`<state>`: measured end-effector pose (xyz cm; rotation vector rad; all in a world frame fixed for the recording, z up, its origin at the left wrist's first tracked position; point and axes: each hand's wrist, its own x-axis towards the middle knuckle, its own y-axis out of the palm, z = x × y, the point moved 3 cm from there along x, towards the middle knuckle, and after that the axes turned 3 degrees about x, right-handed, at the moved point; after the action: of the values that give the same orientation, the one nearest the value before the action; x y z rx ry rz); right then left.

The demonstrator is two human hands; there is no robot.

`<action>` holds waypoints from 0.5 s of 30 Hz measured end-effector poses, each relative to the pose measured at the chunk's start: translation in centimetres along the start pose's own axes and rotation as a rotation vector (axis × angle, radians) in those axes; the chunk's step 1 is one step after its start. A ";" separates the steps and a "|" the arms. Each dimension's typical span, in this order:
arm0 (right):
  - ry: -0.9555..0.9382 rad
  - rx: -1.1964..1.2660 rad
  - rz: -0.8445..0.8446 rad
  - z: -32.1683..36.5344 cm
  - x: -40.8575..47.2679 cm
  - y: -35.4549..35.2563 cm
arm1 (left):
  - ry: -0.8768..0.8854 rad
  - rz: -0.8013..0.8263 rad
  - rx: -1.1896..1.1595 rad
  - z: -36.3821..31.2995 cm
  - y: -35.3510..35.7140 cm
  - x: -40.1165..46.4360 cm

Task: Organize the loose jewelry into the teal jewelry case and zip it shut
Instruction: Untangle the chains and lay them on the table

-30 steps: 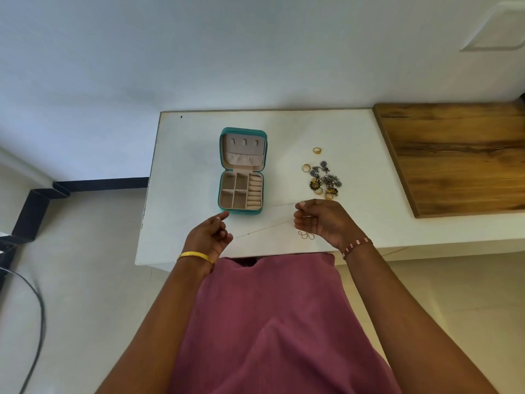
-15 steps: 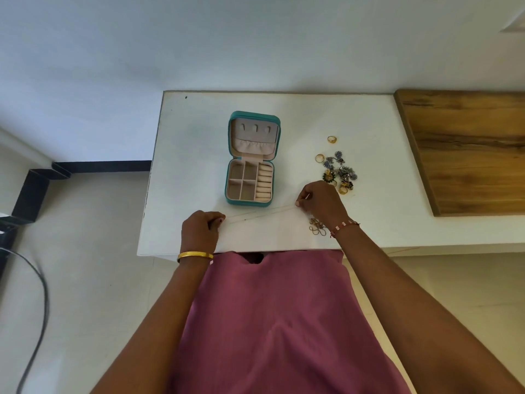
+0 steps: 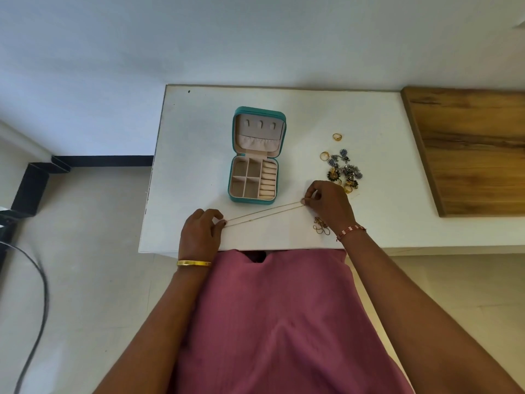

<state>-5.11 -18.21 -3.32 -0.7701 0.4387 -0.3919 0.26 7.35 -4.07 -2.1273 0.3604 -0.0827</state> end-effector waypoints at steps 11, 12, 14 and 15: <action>0.005 0.185 -0.231 -0.8 -3.1 -3.3 | -0.114 -0.058 -0.146 -1.7 -1.4 -0.6; 0.025 0.191 -0.245 -1.1 -3.7 -3.4 | -0.110 -0.052 -0.166 -2.5 -1.3 -0.8; 0.078 0.207 -0.255 -2.0 -5.2 -3.3 | -0.102 -0.023 -0.223 -4.4 -0.8 -1.4; 0.103 0.205 -0.253 -2.4 -6.0 -3.1 | -0.100 0.004 -0.255 -5.4 -0.4 -1.7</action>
<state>-11.94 -18.70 -1.19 -0.6079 0.3912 -0.7044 -2.30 3.70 -0.61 -2.3722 0.3299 0.0754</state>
